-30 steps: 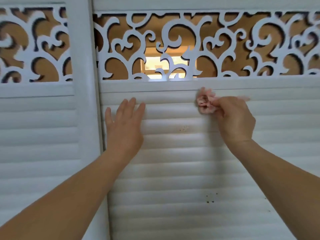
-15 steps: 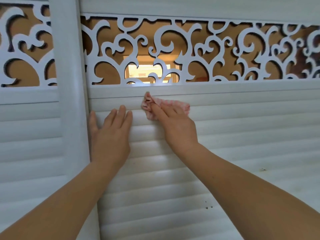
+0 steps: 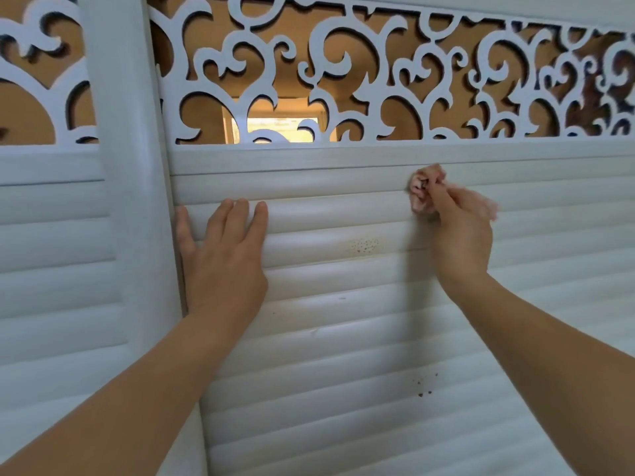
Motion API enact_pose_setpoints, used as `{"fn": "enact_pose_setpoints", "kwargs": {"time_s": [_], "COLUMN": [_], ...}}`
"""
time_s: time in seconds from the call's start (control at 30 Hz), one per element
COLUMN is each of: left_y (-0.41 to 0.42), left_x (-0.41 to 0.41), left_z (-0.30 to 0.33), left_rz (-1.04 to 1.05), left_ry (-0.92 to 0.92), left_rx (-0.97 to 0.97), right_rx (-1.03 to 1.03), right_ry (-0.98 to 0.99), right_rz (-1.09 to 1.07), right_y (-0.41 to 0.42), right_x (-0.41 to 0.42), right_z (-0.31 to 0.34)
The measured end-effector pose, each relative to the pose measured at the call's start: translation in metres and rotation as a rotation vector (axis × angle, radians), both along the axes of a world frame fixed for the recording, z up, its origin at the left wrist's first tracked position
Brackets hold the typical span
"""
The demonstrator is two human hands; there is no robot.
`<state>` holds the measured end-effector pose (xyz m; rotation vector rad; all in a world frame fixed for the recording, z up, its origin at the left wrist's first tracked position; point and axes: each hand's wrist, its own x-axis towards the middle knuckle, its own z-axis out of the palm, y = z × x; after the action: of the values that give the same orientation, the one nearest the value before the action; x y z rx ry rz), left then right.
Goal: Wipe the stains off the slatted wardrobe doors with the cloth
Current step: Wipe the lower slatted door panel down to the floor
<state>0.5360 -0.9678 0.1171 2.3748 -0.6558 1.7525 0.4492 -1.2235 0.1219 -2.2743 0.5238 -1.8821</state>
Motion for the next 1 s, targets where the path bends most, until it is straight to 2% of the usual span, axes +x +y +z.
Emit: {"fn": "enact_pose_setpoints", "kwargs": {"time_s": [0.1,0.3,0.47,0.6,0.73,0.83,0.9,1.0], "left_y": [0.001,0.003,0.000,-0.008,-0.014,-0.015,-0.014,-0.014], "left_x": [0.004,0.010,0.012,0.012,0.012,0.013,0.013,0.012], "left_z": [-0.002,-0.001,-0.004,-0.010,-0.010,-0.009,-0.009,-0.010], "left_rz": [-0.052,-0.152,-0.174,-0.163,-0.202,-0.217,-0.225,-0.227], "left_ry": [-0.032,-0.063,-0.070,-0.033,-0.047,-0.063,-0.063,-0.061], "left_rx": [-0.024,-0.113,-0.138,-0.171,-0.228,-0.241,-0.243,-0.239], "right_rx": [0.007,-0.395,-0.620,-0.458,-0.101,0.079,0.015,-0.230], "right_ry": [0.018,-0.102,-0.102,0.006,0.070,-0.015,-0.096,-0.180], "right_rz": [0.105,0.171,0.145,0.045,-0.014,0.009,0.057,0.074], "right_y": [0.038,0.117,0.100,0.039,-0.006,0.008,0.037,0.077], "right_x": [0.014,0.052,0.046,0.027,0.003,0.010,0.023,0.048], "right_z": [-0.007,-0.018,-0.024,-0.032,-0.037,-0.040,-0.040,-0.045]}}
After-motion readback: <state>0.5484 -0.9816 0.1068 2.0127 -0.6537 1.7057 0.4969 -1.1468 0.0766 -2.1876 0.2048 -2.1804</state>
